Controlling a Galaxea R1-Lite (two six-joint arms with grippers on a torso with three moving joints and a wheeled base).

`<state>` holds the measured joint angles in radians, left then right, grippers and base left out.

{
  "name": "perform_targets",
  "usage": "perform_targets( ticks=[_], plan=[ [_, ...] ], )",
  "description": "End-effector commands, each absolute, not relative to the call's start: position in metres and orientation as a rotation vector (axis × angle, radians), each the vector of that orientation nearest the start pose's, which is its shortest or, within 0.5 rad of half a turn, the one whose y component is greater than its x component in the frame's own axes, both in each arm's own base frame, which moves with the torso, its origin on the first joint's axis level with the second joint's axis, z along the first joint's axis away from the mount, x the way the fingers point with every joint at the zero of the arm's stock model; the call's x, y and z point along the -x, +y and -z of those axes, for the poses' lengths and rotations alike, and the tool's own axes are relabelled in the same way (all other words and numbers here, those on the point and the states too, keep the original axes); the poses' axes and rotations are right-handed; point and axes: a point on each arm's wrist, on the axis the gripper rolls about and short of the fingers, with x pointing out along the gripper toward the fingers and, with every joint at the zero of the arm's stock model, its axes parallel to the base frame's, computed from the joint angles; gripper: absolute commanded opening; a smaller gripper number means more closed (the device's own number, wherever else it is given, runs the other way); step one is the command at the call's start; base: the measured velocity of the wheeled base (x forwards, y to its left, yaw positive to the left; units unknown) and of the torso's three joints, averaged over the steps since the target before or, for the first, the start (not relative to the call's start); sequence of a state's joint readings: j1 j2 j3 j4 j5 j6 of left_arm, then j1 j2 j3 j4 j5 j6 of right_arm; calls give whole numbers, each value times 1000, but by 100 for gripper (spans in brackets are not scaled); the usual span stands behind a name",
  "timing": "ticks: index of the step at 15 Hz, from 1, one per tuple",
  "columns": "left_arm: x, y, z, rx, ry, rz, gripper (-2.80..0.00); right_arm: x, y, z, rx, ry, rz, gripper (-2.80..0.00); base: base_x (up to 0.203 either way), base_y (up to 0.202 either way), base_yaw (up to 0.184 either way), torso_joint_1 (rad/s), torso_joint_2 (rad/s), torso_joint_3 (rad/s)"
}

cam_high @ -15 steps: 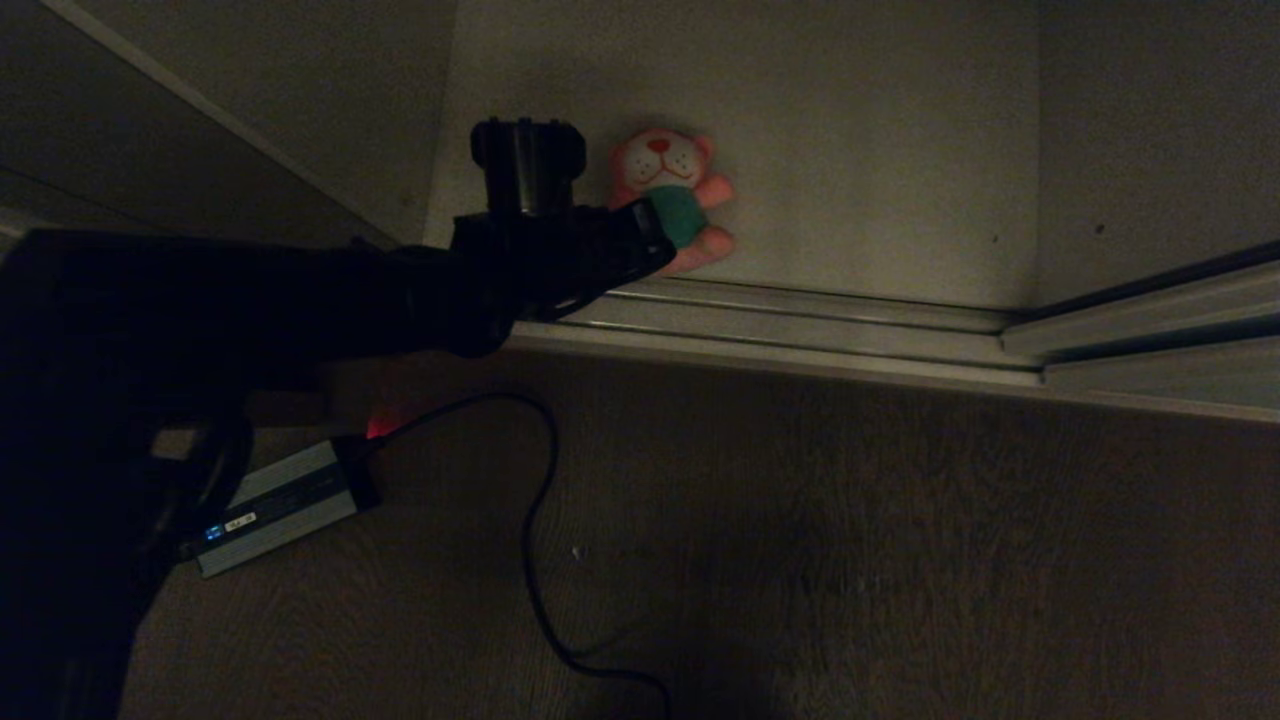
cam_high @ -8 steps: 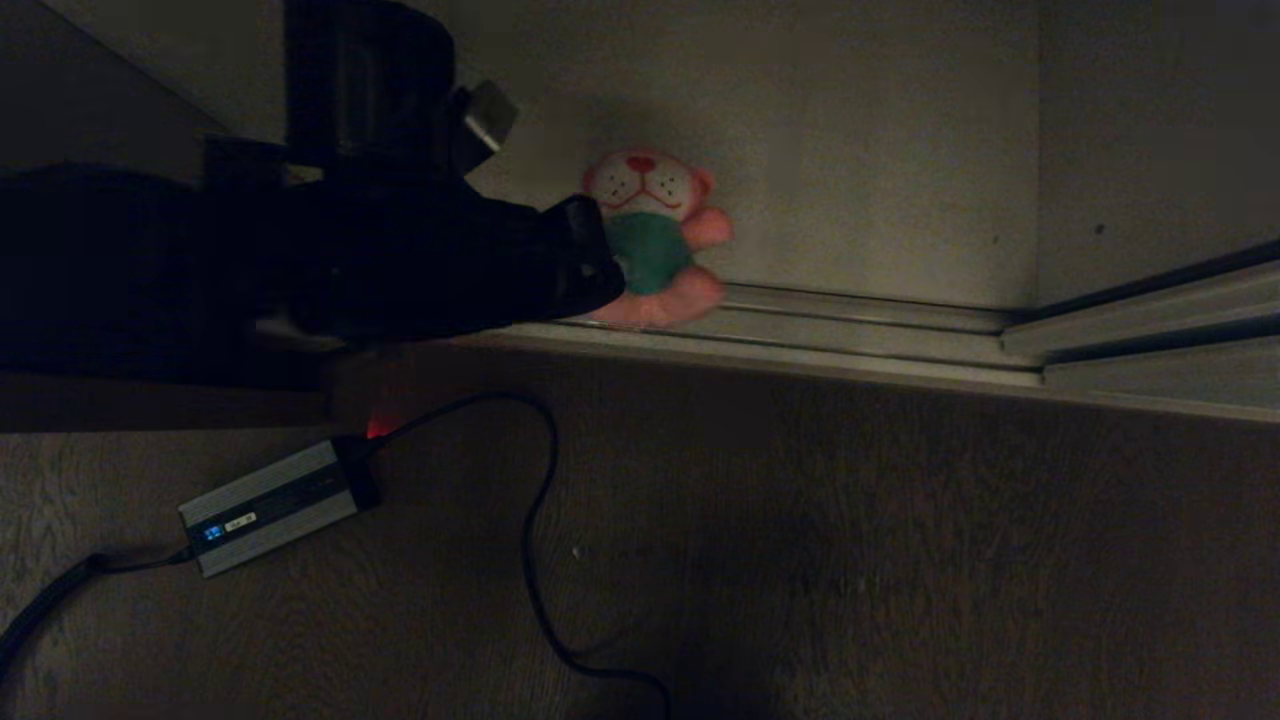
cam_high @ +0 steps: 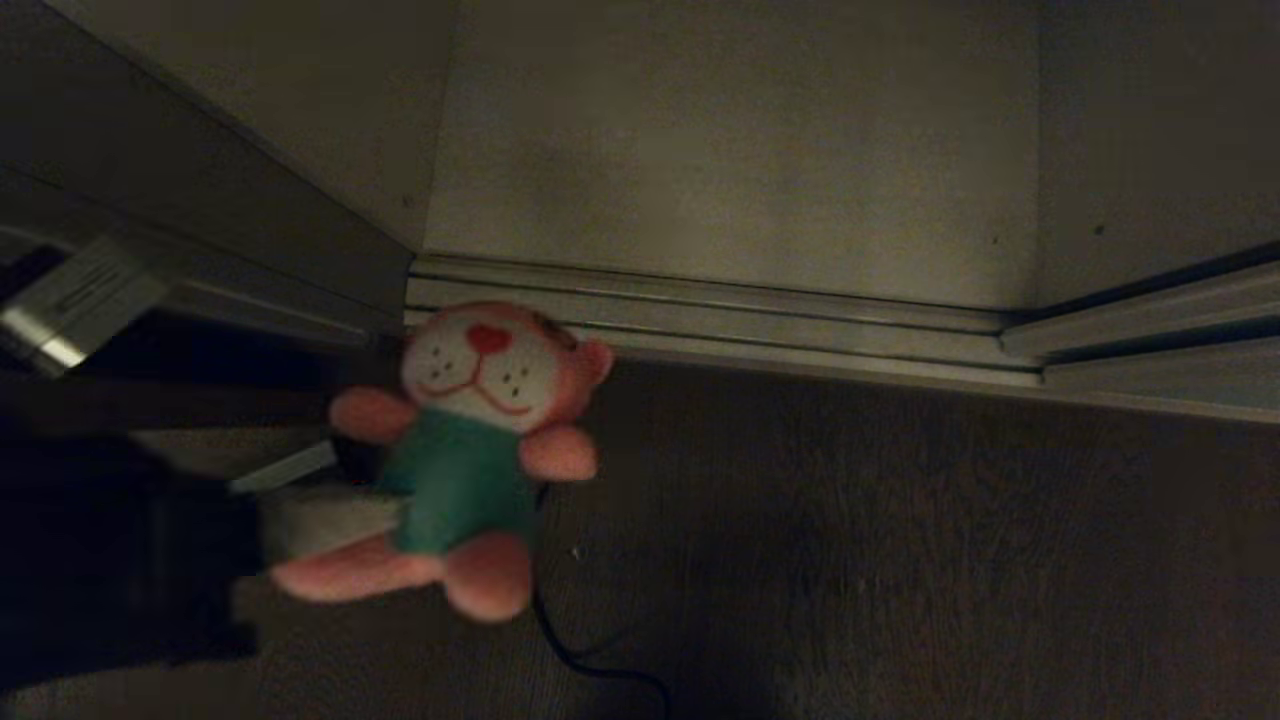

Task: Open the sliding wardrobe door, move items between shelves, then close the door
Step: Place the pink doll on the higher shelf

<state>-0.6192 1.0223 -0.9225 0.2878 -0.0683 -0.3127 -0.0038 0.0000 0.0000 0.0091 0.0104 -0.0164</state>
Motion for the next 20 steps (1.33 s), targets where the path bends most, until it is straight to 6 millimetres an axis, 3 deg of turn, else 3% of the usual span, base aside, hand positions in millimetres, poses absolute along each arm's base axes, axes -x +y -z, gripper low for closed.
perform_targets(
  ticks=[1,4,7,10,16,20],
  plan=[
    [-31,-23,-257,165,397,612,-280,23,0,-74,17,11,-6,-280,0,0,0,0,0,0],
    [22,9,-222,82,410,555,-280,23,0,-74,17,11,-6,-280,0,0,0,0,0,0],
    [63,14,-198,39,356,438,-280,23,0,-74,17,11,-7,-280,0,0,0,0,0,0],
    [87,17,-203,77,394,358,-280,23,0,-74,17,11,-7,-280,0,0,0,0,0,0],
    [77,8,-222,124,156,77,-280,23,0,-74,17,11,-7,-280,0,0,0,0,0,0],
    [76,-1,-206,-12,112,-8,-280,23,0,-74,17,12,-6,-280,0,0,0,0,0,0]
  ],
)
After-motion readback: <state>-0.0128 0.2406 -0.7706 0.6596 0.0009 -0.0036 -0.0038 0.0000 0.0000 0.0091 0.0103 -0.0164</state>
